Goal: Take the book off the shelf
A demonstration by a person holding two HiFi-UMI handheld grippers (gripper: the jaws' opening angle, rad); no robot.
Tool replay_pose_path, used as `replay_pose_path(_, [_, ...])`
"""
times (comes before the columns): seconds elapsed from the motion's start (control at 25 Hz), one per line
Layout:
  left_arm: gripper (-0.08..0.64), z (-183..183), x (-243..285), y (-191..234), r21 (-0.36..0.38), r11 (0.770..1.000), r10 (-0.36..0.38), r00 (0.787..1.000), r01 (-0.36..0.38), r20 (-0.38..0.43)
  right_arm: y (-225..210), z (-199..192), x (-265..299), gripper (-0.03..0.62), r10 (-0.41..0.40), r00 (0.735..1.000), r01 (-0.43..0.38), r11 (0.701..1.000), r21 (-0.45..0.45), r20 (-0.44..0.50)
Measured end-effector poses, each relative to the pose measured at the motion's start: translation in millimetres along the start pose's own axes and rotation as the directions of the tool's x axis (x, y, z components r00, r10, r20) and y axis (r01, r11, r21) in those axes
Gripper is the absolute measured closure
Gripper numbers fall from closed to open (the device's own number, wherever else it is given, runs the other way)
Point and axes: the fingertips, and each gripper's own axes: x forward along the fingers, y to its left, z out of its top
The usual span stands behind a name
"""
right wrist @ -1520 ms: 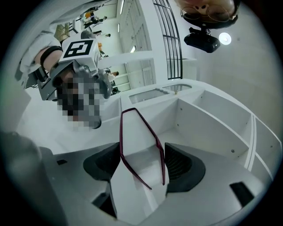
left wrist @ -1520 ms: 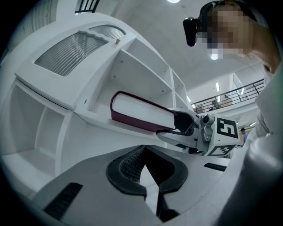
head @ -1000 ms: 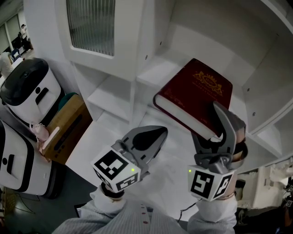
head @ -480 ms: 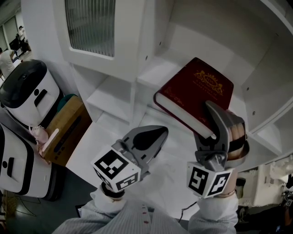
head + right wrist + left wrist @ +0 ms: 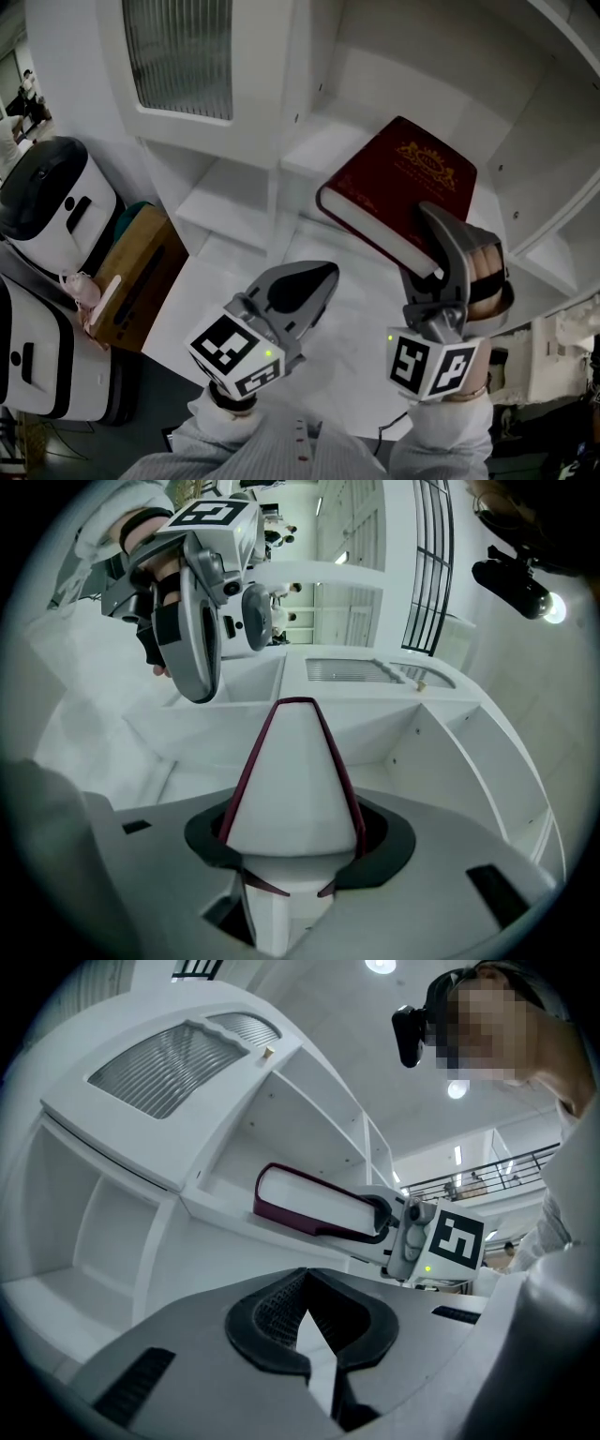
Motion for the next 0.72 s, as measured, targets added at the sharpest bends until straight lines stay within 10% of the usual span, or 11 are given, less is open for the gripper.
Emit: replay_pose_path(0.72, [0.549,-2,-31,-55,0.029,0.991,0.129,0.991,-0.131,0.044,-1,22,-67,0.374,-0.010,0.990,0.008,1.000,0.016,0.142])
